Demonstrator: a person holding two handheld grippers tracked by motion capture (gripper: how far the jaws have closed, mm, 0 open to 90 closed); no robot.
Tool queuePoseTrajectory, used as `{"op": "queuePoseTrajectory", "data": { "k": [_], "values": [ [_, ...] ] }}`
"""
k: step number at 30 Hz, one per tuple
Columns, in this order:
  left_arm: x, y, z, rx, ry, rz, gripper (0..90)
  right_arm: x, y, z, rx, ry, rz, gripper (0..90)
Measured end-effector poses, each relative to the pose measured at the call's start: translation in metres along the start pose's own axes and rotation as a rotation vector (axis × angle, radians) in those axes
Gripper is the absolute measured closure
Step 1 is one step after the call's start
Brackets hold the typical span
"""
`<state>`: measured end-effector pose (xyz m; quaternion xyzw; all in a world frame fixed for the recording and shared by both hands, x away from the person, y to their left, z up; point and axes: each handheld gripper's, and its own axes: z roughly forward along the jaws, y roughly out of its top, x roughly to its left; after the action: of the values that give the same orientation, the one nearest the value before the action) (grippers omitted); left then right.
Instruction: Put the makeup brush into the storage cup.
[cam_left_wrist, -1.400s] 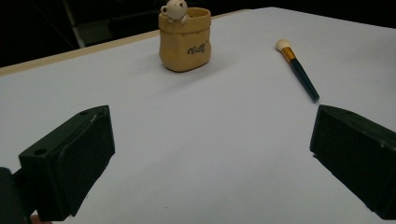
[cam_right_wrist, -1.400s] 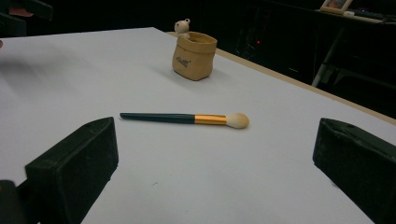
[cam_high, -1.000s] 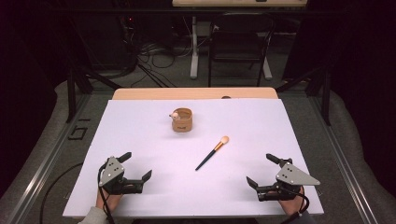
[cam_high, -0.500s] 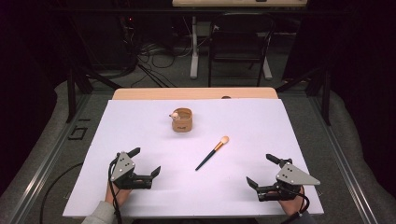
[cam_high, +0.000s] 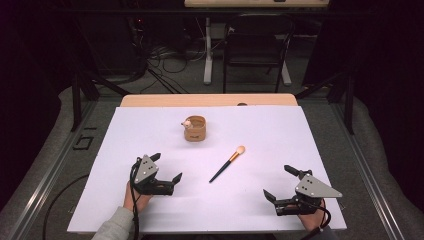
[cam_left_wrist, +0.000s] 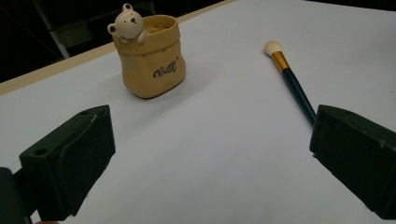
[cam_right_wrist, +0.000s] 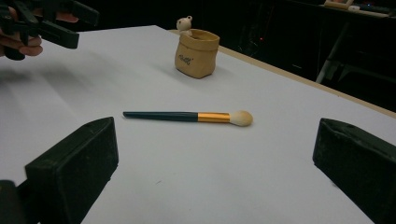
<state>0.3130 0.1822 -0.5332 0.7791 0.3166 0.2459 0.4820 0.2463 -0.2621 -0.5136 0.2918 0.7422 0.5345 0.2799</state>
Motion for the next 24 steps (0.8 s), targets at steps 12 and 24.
{"op": "queuePoseTrajectory", "data": {
  "k": [12,24],
  "values": [
    [-0.006,0.012,0.023,0.052,-0.021,0.003,0.2,0.000,-0.001,0.001,-0.001,0.002,0.002,0.0],
    [-0.013,0.031,0.048,0.092,-0.052,0.020,0.2,-0.001,-0.001,0.001,0.010,0.005,0.004,0.0]
  ]
}}
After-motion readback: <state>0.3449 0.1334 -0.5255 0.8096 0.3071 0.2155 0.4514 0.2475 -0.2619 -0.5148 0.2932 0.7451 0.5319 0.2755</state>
